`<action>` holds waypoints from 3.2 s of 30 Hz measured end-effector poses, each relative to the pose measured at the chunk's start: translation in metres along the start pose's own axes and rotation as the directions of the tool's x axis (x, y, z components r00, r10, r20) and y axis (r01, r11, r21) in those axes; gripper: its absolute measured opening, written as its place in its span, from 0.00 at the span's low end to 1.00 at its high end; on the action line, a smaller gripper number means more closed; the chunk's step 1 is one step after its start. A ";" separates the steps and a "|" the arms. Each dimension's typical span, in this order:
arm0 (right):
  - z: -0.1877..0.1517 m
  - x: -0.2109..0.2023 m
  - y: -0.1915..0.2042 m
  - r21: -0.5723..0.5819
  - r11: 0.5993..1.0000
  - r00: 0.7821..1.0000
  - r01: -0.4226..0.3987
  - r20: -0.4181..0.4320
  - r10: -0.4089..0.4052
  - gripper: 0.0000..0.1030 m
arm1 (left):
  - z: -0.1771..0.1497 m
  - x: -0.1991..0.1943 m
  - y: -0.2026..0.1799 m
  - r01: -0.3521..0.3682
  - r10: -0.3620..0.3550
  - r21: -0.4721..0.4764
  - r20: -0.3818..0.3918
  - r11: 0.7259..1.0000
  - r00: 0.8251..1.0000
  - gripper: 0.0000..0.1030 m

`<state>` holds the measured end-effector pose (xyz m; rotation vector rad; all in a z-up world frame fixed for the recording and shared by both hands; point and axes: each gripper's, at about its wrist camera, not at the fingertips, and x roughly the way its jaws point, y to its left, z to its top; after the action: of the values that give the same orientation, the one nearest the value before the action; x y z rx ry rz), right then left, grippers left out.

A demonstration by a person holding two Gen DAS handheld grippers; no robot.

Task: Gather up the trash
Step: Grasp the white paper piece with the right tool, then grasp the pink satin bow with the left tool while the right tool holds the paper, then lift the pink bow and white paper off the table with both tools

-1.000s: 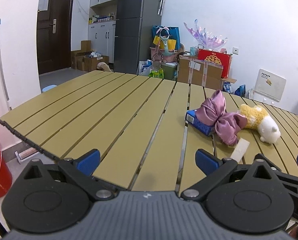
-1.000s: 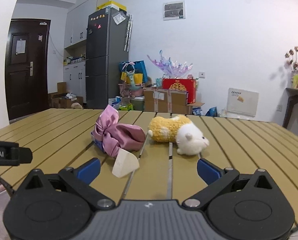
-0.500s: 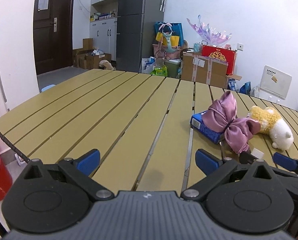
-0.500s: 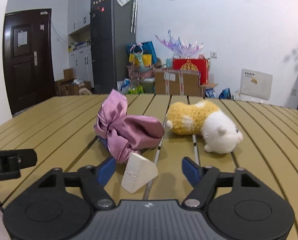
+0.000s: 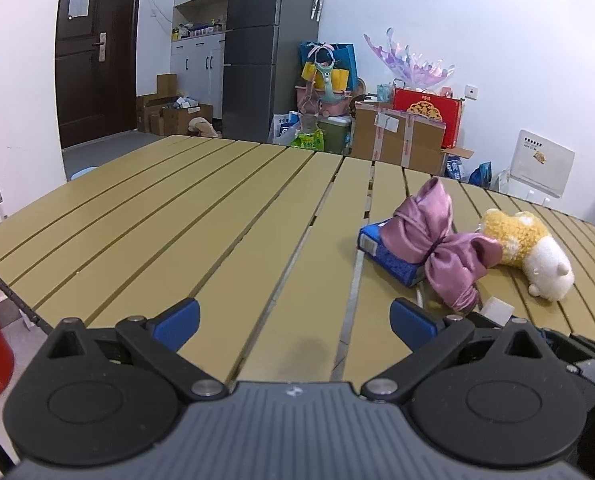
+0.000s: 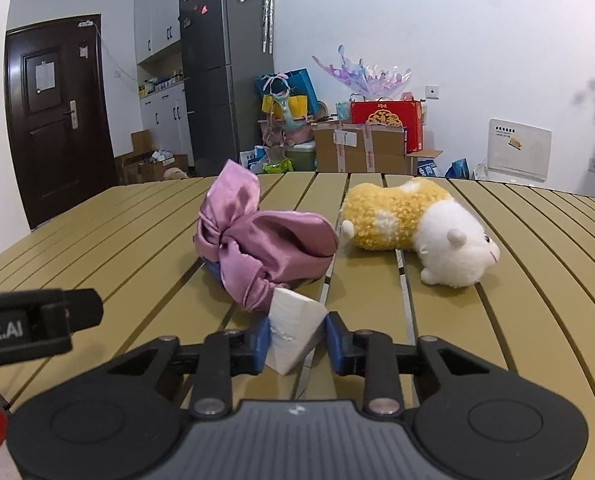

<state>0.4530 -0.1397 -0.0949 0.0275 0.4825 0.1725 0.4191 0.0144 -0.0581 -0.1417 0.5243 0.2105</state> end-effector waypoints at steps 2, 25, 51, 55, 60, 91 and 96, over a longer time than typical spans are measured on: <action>0.003 -0.002 -0.005 0.011 1.000 1.000 0.005 0.016 -0.005 0.25 | 0.002 0.000 -0.003 0.007 -0.007 -0.002 0.003 1.000 1.000 1.00; 0.032 -0.017 -0.140 0.221 0.962 0.974 0.158 0.124 -0.188 0.22 | 0.027 0.061 -0.089 0.153 -0.153 0.064 -0.005 0.986 0.988 1.00; 0.027 -0.006 -0.146 0.166 0.979 0.983 0.121 0.119 -0.142 0.22 | 0.022 0.077 -0.088 0.208 -0.206 0.114 -0.025 0.971 0.978 0.44; 0.030 -0.016 -0.142 0.152 0.982 0.983 0.109 0.134 -0.130 0.22 | 0.028 0.065 -0.078 0.218 -0.217 0.094 -0.020 0.971 0.976 0.43; 0.035 -0.033 -0.136 0.128 0.987 0.981 0.095 0.157 -0.115 0.22 | 0.035 0.045 -0.063 0.264 -0.264 0.057 -0.011 0.963 0.964 0.43; 0.025 -0.213 -0.074 -0.032 0.998 0.974 0.060 0.221 -0.052 0.22 | 0.023 -0.141 -0.009 0.299 -0.311 0.110 0.113 0.948 0.944 0.44; 0.018 -0.247 -0.063 -0.051 0.997 0.976 0.060 0.213 -0.048 0.22 | 0.016 -0.176 0.000 0.295 -0.309 0.118 0.123 0.948 0.943 0.44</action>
<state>0.2566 -0.2439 0.0303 -0.0230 0.2656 0.1277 0.2781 -0.0109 0.0456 -0.1092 0.3655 -0.1059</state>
